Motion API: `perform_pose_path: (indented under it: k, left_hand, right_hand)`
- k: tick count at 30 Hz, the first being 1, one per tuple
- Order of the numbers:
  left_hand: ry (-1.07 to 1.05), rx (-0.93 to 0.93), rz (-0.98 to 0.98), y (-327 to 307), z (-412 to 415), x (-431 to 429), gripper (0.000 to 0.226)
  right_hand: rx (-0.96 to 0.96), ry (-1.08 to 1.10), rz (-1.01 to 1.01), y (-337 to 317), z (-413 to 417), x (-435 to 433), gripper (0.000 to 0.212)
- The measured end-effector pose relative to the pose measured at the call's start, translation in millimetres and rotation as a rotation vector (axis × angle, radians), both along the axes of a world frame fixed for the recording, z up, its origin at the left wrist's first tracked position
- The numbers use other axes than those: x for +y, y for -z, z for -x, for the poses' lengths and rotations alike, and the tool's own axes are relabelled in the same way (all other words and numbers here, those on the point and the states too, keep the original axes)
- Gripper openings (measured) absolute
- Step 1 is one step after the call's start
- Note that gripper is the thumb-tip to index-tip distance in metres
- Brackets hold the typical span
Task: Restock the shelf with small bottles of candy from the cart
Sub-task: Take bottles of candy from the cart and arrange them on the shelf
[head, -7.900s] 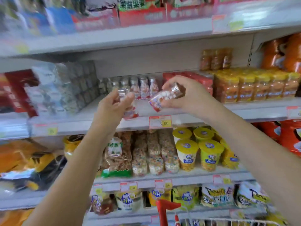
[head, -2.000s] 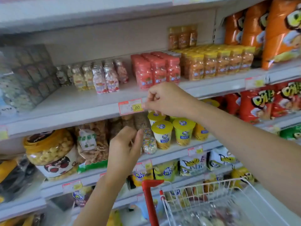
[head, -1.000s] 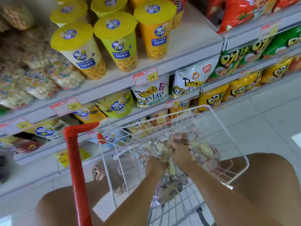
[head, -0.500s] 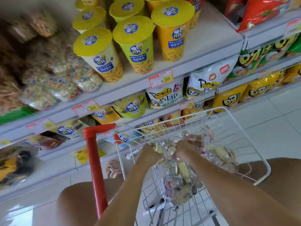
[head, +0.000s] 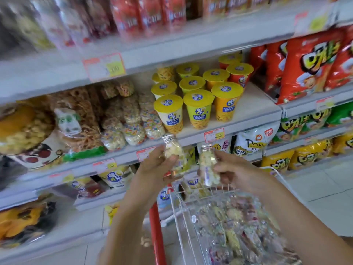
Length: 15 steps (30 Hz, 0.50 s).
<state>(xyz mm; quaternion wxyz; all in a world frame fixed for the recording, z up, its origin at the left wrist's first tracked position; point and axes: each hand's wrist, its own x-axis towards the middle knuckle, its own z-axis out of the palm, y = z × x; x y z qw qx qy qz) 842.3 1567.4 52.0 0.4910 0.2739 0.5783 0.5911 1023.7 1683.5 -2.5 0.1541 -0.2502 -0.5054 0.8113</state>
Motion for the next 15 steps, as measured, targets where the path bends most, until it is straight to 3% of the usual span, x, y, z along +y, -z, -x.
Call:
perform_pose_path:
  k: [5,9,12,15]
  left_hand:
    - [-0.117,0.127,-0.162,-65.4,38.9,-31.2,0.025]
    - [-0.208,0.291,-0.286,-118.9,91.5,-51.0,0.016]
    - [-0.282,0.434,-0.35,-159.4,136.1,-58.0,0.007]
    - [-0.344,0.593,-0.377,-193.8,180.4,-51.4,0.017]
  right_hand:
    - [0.11,-0.09,-0.227,-98.2,36.0,-13.3,0.062]
    - [0.058,0.033,-0.589,-184.5,87.0,-20.3,0.039]
    - [0.078,0.151,-0.771,-239.1,132.8,-24.0,0.039]
    - [0.032,0.246,-0.974,-276.8,185.3,-22.8,0.029]
